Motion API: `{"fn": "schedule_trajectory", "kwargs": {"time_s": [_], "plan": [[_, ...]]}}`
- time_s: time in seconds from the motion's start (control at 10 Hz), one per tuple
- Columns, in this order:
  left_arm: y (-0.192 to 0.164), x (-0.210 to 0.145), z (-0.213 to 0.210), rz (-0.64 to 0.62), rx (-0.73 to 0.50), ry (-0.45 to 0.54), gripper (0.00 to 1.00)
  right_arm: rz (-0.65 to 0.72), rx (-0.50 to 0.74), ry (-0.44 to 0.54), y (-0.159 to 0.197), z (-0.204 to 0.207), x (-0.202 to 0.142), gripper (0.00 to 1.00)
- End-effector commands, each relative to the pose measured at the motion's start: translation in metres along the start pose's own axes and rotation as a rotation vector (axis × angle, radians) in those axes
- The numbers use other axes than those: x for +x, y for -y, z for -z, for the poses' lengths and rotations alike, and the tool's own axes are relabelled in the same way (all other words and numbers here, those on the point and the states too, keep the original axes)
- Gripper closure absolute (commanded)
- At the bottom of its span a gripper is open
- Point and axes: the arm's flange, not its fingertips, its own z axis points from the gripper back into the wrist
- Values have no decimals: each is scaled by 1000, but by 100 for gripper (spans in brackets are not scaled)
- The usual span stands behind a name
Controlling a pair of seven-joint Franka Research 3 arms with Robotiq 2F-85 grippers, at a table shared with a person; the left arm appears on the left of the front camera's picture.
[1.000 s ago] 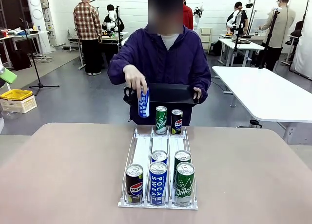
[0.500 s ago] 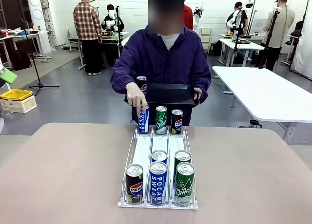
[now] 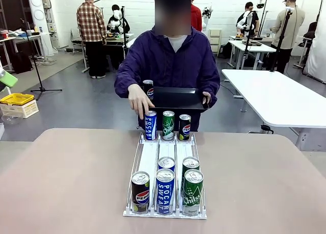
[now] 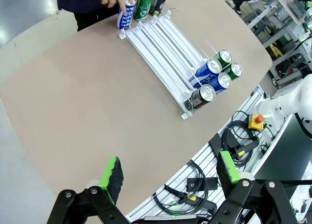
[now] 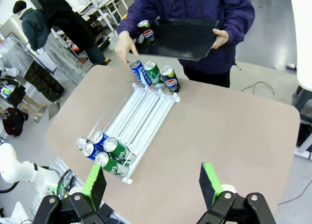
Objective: Retrieve and hand over the desired beverage to the person.
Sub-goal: Pick up another can of the same type that the person held from the Automatic Can Dispenser.
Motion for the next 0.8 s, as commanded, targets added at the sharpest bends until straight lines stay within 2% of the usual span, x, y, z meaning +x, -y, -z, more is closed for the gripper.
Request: {"fn": "schedule_trajectory", "kwargs": {"time_s": [0.0, 0.7], "plan": [[-1, 3, -1, 10, -6, 14, 0, -8, 35, 15, 1, 2, 0, 0], [0, 0, 0, 0, 0, 0, 0, -8, 35, 15, 1, 2, 0, 0]]}}
